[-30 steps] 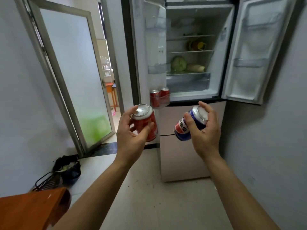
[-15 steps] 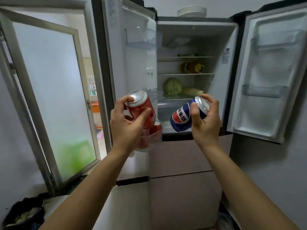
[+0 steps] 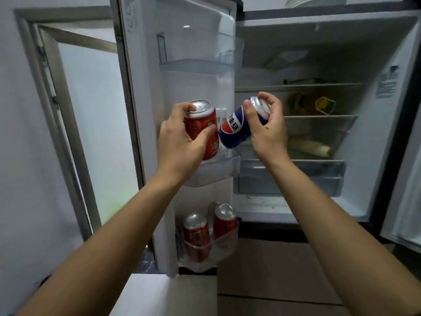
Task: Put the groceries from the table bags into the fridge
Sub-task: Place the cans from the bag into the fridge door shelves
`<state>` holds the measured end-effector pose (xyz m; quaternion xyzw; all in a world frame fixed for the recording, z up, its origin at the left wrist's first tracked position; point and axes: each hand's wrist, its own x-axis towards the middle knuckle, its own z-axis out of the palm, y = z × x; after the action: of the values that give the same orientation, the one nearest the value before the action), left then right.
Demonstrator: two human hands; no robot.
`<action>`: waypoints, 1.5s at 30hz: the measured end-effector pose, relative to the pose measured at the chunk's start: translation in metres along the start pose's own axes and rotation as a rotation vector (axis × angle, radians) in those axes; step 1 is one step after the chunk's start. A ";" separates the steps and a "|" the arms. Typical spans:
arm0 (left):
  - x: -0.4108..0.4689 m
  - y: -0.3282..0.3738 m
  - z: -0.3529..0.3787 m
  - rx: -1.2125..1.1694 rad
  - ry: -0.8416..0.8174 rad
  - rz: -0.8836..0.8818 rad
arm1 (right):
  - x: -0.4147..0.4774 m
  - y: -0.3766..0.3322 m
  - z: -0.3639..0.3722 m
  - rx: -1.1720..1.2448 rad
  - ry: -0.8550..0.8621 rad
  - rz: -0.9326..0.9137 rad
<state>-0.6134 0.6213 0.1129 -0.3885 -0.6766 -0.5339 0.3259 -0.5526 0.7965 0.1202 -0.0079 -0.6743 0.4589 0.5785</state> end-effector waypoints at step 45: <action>-0.256 0.042 -0.211 1.185 0.126 -0.503 | -0.235 -0.035 0.090 -0.056 -0.522 -0.299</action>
<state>-0.4472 0.3756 -0.0406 0.0596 -0.9067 -0.1518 0.3890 -0.5277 0.5942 -0.0308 0.1937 -0.8062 0.3364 0.4465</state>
